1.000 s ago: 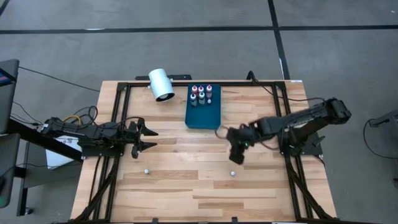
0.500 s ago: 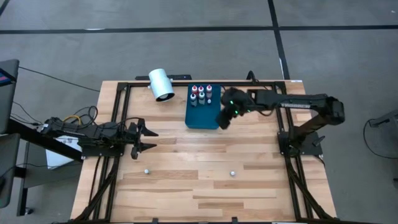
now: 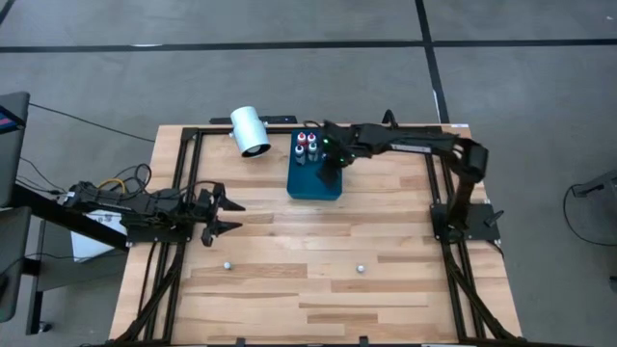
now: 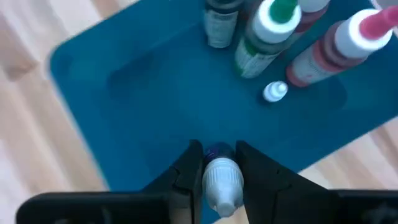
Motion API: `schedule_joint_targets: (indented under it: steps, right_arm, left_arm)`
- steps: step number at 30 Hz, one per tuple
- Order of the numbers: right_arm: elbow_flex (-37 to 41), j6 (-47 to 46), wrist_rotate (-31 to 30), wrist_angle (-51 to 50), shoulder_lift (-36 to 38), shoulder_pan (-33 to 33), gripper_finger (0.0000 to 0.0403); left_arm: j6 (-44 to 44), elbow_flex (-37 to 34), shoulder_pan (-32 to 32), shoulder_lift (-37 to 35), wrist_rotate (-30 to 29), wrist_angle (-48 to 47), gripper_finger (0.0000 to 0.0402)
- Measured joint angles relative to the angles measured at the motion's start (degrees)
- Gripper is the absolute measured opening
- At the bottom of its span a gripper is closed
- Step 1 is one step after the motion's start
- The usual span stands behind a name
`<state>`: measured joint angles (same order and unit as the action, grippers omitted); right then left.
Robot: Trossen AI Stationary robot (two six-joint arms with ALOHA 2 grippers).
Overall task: Pick & Place food coloring
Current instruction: Put the small violet food coloring bottle into the blue bin
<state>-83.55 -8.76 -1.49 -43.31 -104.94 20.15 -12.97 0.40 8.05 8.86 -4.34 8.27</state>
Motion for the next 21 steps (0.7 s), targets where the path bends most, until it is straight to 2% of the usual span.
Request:
schedule_joint_targets:
  steps: [10, 16, 21]
  right_arm:
    - [-0.94, 4.39, -2.72, 3.00, -7.77, 0.84, 0.0072]
    - [-0.94, 6.27, -8.72, 6.88, -8.05, -0.96, 0.0072]
    - [-0.91, 6.34, -8.73, 8.03, -8.20, -1.60, 0.0072]
  left_arm:
    - [-0.24, 0.00, 0.00, 0.00, -4.76, -0.02, 0.0234]
    - [-0.25, 0.00, 0.00, 0.00, -5.55, -0.01, 0.0234]
    - [-0.29, -0.02, 0.00, 0.00, -5.57, -0.02, 0.0234]
